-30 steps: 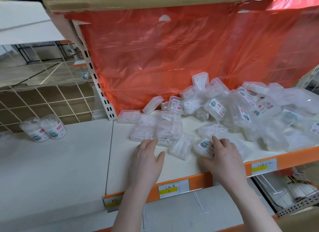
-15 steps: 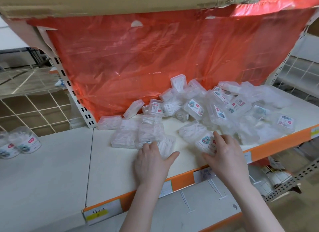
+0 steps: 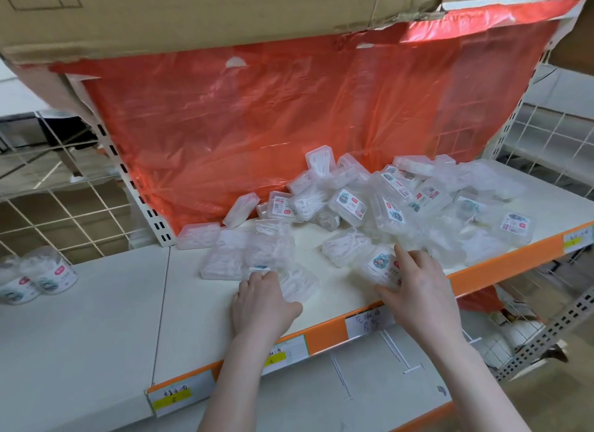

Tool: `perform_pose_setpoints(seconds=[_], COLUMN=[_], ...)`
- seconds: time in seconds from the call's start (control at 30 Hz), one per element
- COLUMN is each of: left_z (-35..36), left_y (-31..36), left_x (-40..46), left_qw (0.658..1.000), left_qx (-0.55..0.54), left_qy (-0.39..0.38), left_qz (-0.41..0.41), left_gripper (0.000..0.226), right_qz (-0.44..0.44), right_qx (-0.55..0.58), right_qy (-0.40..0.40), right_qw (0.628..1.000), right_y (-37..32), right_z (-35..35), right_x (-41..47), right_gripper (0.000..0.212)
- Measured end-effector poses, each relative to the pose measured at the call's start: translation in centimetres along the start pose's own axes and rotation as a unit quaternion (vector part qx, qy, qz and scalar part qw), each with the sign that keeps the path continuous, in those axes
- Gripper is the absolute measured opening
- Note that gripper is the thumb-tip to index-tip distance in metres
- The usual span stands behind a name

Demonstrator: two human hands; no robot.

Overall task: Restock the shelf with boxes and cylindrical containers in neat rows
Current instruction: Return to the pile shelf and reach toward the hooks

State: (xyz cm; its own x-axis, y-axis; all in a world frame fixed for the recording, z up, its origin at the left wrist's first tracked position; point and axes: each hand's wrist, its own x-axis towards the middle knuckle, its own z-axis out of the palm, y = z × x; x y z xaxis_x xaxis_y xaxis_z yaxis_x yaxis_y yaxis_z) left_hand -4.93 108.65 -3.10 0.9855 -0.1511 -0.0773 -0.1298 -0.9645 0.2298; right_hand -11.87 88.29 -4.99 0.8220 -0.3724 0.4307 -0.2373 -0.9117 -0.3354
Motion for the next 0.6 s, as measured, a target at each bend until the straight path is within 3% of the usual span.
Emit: perform_pose_setpoints(seconds=[0.33, 0.6], left_z=[0.6, -1.2], left_y=[1.5, 0.5], left_x=[0.0, -1.0], left_qw=[0.999, 0.994], left_qx=[0.007, -0.032], left_qy=[-0.006, 0.098], left_qz=[0.052, 0.034], left_gripper=[0.056, 0.058], right_qz=[-0.043, -0.073], right_qx=[-0.009, 0.001], right_qy=[0.019, -0.004], right_qw=[0.999, 0.997], right_y=[0.3, 0.6], right_z=[-0.4, -1.1], right_x=[-0.8, -0.1], right_gripper=[0.068, 0.053])
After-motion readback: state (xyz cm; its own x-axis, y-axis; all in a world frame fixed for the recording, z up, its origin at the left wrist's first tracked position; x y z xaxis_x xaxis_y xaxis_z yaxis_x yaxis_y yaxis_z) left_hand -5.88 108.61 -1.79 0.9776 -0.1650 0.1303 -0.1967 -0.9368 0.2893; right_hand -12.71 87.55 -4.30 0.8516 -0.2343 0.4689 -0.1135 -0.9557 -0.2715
